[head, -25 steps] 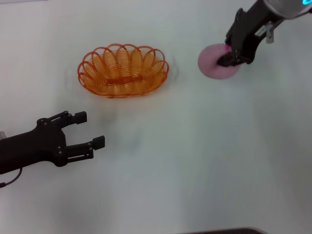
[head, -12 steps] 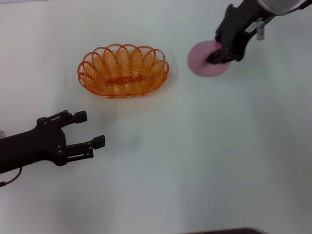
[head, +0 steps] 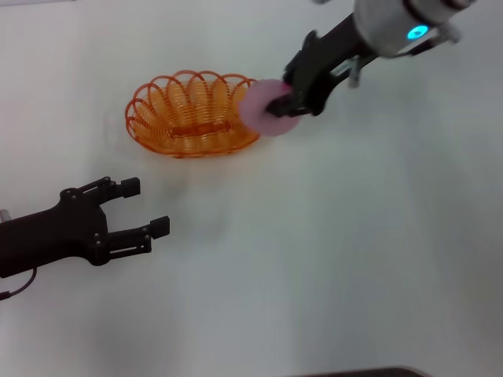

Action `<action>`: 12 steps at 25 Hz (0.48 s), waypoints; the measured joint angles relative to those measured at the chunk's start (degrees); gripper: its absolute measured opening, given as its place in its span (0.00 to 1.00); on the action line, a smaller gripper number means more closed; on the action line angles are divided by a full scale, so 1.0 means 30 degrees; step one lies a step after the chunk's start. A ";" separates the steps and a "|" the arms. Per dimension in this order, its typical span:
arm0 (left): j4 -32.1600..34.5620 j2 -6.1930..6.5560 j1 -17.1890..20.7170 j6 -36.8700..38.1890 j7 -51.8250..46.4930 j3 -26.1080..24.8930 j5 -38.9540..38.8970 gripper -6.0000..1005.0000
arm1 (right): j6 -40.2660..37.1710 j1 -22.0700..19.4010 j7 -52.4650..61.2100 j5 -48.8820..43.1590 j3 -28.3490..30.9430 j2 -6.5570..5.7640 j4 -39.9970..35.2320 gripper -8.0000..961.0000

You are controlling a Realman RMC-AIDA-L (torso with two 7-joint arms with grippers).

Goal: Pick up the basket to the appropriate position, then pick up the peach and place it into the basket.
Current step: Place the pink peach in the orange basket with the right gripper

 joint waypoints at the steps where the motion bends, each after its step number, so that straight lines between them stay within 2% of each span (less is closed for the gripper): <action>1: -0.0032 -0.0001 0.0002 -0.0002 -0.0001 0.0000 -0.0027 0.89 | 0.0727 -0.0001 -0.0339 0.0480 -0.0093 0.0015 0.0580 0.24; 5: -0.0151 -0.0001 -0.0033 -0.0055 -0.0003 0.0000 -0.0073 0.89 | 0.3525 -0.0164 -0.2022 0.3029 -0.0567 0.0031 0.2517 0.24; 12: -0.0261 -0.0001 -0.0145 -0.0088 0.0041 -0.0003 -0.0136 0.89 | 0.6982 -0.0215 -0.4529 0.6875 -0.2269 0.0092 0.5119 0.24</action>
